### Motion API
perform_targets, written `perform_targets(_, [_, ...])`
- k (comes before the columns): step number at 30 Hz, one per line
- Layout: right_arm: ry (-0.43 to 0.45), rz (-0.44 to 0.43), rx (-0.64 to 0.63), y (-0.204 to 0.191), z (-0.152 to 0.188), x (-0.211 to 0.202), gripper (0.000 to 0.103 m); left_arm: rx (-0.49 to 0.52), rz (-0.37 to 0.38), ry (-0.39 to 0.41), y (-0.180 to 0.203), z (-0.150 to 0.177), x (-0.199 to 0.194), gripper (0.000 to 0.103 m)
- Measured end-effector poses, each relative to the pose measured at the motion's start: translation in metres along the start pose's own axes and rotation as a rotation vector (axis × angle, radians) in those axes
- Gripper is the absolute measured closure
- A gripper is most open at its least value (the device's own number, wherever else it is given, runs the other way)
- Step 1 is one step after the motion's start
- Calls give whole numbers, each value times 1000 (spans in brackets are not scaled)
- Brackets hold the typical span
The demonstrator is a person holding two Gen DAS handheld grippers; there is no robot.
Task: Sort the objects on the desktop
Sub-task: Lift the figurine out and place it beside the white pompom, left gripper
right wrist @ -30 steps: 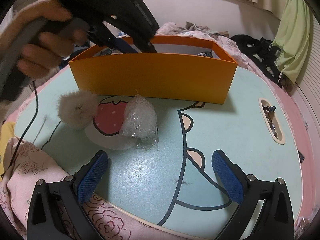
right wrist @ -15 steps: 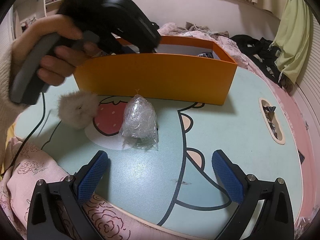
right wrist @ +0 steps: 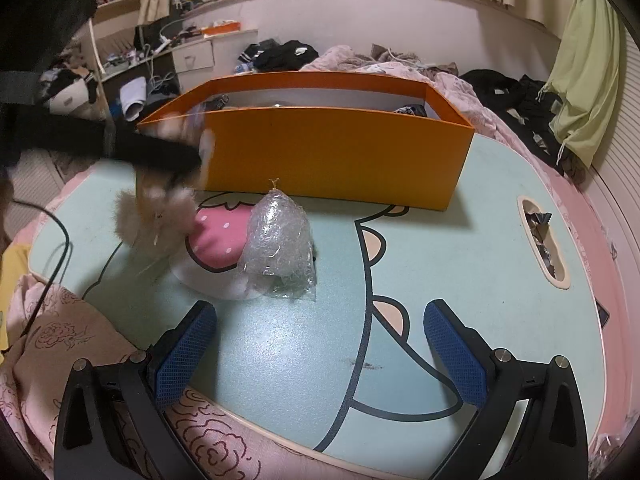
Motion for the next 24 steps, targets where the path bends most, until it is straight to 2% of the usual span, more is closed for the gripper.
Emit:
perform_targets(3, [0,0,0,0,1,0,0,-29,-42,-19,-16,6,18,65])
perform_targets(6, [1,0,0,0,1,0,0,-32,-72,0,-25,5,20,65])
perform_targets(7, [1,0,0,0,1,0,0,-35,-66,-1,-24,6,20,64])
perform_targets(12, [1,0,0,1,2,0,0,-77,-20,46,-31,0,2,46])
perform_targets(18, [2,0,0,1,3,-1,0,-153,-35,70,-58,-14,-2,45])
perform_targets(20, [2,0,0,1,3,-1,0,-147,-71,81,-62,-15,-3,45])
perform_targets(24, [2,0,0,1,4,-1,0,-121,-13,89,-52,-7,-14,45])
Point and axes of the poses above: each gripper's, at about its wrist camera, not at the fingertips, and x roughly the way its jaws point, y to its right, z to its underside, the point moved 10 cm from there along x, roughly the way its jaws point, and after that the axes turned 8 degrees about -x, right-handed, at the moved point
